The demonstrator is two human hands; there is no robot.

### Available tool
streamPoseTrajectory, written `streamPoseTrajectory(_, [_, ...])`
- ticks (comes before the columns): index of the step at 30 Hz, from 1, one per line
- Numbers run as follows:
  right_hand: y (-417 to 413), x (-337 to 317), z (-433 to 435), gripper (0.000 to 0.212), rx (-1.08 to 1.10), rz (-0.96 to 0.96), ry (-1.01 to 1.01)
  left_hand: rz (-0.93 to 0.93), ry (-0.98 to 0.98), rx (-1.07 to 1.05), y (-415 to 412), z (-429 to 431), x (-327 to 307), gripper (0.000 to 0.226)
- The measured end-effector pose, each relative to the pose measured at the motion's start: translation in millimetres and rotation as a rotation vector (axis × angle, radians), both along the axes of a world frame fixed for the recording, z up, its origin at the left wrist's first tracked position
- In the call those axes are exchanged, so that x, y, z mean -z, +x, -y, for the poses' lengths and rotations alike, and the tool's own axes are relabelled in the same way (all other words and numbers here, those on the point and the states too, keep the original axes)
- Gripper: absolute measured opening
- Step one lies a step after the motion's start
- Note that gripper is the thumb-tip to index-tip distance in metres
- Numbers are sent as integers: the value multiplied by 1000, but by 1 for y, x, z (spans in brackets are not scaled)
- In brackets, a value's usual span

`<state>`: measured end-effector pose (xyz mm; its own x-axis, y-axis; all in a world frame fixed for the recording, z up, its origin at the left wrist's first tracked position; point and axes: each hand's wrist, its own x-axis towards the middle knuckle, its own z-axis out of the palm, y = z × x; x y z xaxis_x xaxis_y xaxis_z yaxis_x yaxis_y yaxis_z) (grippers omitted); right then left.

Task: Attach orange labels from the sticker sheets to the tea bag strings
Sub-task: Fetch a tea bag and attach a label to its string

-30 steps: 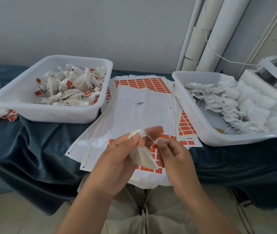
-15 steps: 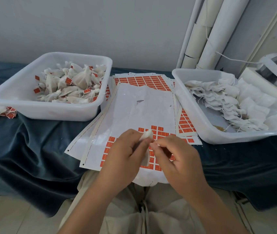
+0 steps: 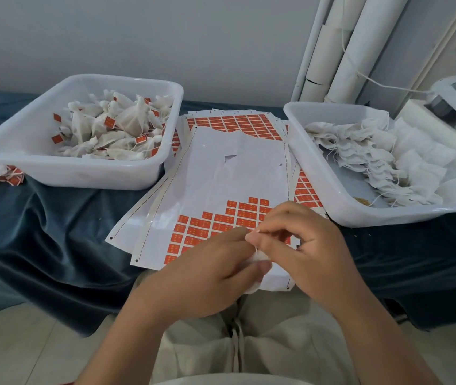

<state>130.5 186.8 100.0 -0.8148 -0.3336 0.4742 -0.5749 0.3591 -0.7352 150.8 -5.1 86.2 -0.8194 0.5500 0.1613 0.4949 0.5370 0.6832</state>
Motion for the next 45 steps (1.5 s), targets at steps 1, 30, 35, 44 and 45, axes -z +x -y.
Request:
streamPoseTrajectory(1, [1,-1,1,8,-34,75,-40,4,8,22,1,-2,0,29])
streamPoseTrajectory(30, [1,6,1,22,85,-418,248,588,610,3,-7,14,6,46])
streamPoseTrajectory(35, [5,5,5,14,-90,156,-18,713,812,4,-9,9,6,47])
streamPoseTrajectory(44, [-2,7,1,29,-283,790,-230,909,1004,-78,-10,-2,11,46])
streamPoseTrajectory(45, [-2,6,0,29,-263,770,-186,928,1011,-72,-10,-2,11,46])
